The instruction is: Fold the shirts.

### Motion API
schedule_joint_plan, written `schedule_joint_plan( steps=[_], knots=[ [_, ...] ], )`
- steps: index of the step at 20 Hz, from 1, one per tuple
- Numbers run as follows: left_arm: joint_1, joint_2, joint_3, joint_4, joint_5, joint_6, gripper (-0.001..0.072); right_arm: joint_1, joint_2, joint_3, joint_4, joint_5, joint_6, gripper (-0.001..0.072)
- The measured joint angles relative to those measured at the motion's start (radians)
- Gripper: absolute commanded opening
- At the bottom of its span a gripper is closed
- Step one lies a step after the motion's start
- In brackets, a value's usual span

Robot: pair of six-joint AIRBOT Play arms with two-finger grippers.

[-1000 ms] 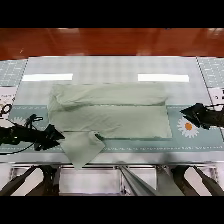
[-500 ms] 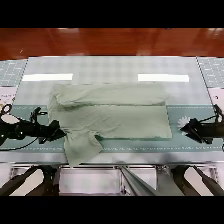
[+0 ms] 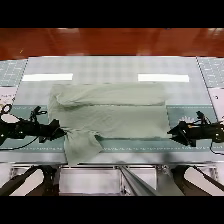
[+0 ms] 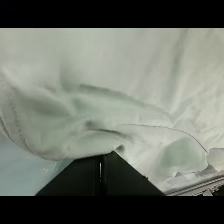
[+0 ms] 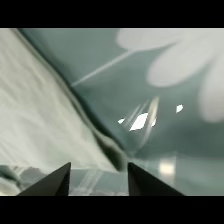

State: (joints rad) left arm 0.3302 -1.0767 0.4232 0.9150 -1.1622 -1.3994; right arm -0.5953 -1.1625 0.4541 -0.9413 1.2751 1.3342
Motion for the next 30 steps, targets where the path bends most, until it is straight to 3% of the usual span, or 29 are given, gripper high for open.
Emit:
schedule_joint_plan(
  steps=[1, 2, 3, 4, 17, 30],
  knots=[
    [0.0, 0.0, 0.0, 0.0, 0.004, 0.0, 0.0016, 0.028, -0.018, 0.0, 0.024, -0.01, -0.004, 0.0396],
    [0.0, 0.0, 0.0, 0.0, 0.005, 0.0, 0.0016, 0.061, -0.033, 0.003, 0.053, -0.032, -0.007, 0.0323],
    [0.0, 0.0, 0.0, 0.0, 0.006, 0.0, 0.0016, 0.093, -0.045, 0.009, 0.068, -0.061, -0.014, 0.0116],
    [0.0, 0.0, 0.002, 0.0, 0.007, 0.002, 0.0016, 0.118, -0.053, 0.019, 0.068, -0.092, -0.021, 0.0032],
    [-0.017, -0.047, 0.33, -0.005, 0.04, 0.03, 0.0016, 0.2, -0.085, 0.36, 0.142, -0.081, -0.092, 0.0032],
    [-0.157, -0.506, 0.793, -0.034, 0.195, 0.018, 0.0016, 0.327, -0.409, 0.714, 0.22, -0.284, -0.069, 0.0032]
  ],
)
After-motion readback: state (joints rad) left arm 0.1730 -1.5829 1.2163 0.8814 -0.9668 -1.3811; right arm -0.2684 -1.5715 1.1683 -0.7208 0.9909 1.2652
